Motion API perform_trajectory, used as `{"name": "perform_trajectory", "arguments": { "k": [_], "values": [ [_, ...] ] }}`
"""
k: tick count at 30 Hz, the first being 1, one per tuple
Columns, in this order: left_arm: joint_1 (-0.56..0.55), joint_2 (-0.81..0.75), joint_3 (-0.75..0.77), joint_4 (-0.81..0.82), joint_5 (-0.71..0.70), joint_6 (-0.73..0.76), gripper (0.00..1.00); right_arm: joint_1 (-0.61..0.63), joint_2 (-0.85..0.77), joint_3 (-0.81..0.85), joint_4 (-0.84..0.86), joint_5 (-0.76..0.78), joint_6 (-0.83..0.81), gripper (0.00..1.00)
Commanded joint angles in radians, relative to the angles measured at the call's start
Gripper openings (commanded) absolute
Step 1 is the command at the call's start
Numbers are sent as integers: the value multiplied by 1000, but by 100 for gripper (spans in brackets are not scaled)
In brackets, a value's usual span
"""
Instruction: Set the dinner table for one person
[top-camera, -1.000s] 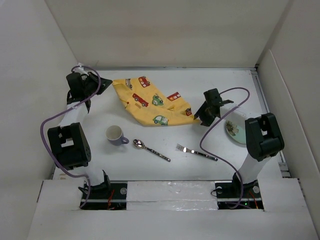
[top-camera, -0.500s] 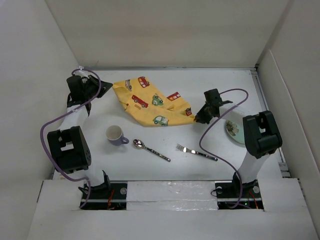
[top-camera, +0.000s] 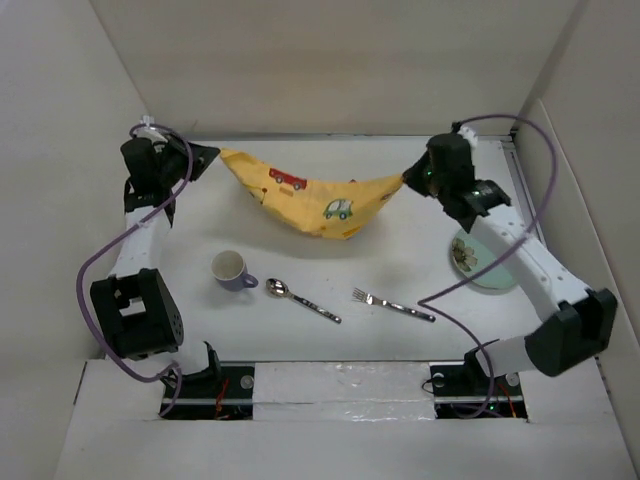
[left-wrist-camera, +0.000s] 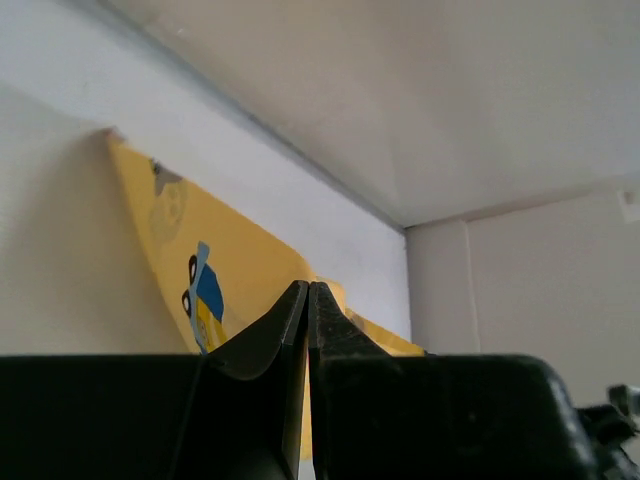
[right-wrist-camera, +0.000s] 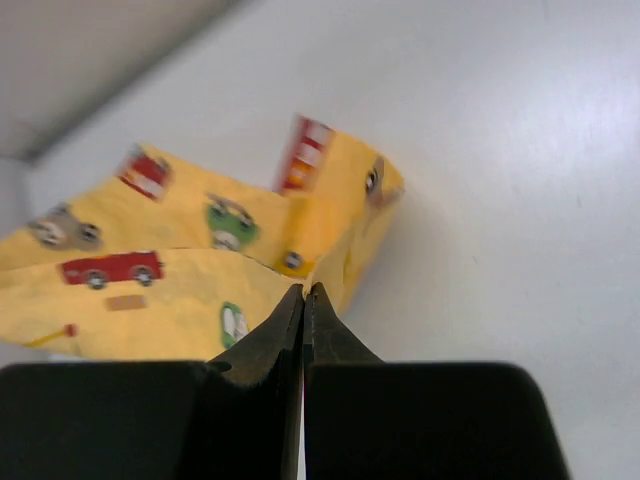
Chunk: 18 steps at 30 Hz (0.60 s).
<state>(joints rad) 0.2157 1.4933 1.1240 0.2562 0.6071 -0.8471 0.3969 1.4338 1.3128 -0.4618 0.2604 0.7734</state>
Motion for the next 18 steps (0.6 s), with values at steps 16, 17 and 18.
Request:
{"name": "perform_trajectory", "arguments": {
  "k": [16, 17, 18],
  "values": [
    [4, 1, 221, 247, -24, -323, 0, -145, 72, 511, 50, -29, -255, 0],
    [-10, 16, 243, 223, -59, -299, 0, -156, 145, 549, 49, -41, -253, 0],
    [-10, 40, 297, 222, -61, -297, 0, -167, 189, 593, 45, -73, -253, 0]
  ]
}}
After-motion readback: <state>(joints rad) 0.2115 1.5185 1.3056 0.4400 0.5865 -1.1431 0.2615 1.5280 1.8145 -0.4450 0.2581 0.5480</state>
